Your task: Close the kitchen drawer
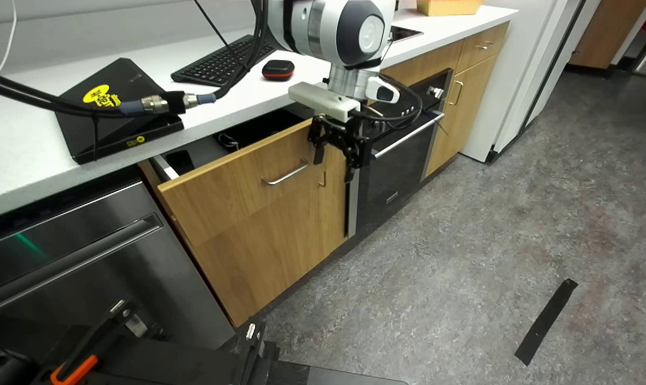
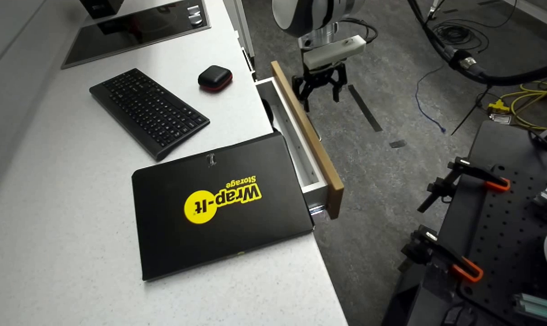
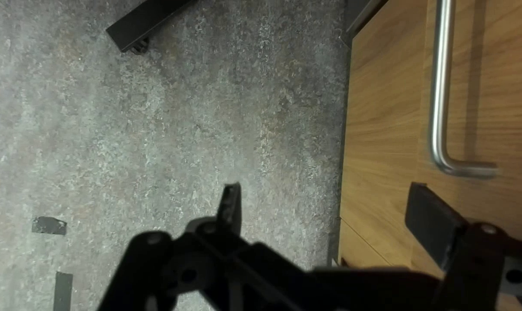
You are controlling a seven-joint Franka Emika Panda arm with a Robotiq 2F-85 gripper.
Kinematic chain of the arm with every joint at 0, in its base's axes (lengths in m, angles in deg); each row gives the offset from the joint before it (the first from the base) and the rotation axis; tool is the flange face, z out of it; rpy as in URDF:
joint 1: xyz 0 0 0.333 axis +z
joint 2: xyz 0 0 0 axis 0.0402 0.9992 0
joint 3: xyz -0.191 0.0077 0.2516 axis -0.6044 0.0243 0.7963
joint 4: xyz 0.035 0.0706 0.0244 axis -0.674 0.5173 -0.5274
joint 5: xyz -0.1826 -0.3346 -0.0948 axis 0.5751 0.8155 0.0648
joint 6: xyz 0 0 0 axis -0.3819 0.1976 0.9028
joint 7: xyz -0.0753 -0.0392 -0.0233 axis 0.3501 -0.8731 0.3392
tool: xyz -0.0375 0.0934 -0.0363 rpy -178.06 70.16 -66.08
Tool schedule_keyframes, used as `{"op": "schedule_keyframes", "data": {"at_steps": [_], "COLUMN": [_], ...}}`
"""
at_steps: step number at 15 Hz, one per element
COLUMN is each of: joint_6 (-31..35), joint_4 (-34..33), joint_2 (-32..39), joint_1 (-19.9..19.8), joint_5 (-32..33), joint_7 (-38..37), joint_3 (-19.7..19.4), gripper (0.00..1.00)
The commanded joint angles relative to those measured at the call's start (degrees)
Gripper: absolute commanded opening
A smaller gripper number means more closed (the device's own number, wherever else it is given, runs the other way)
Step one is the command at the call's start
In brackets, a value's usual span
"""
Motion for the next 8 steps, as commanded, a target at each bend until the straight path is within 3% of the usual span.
{"op": "schedule_keyframes", "data": {"at_steps": [1,5,8], "joint_6": [-0.57,-0.09,-1.43], "joint_4": [-0.70,-1.54,-8.28], "joint_2": [0.27,1.54,6.71], "joint_1": [0.92,0.67,-0.39], "joint_5": [-0.70,-0.69,-5.40], "joint_7": [0.34,0.31,-0.07], "joint_3": [-0.73,-0.92,2.06], "gripper": [1.00,1.00,1.00]}}
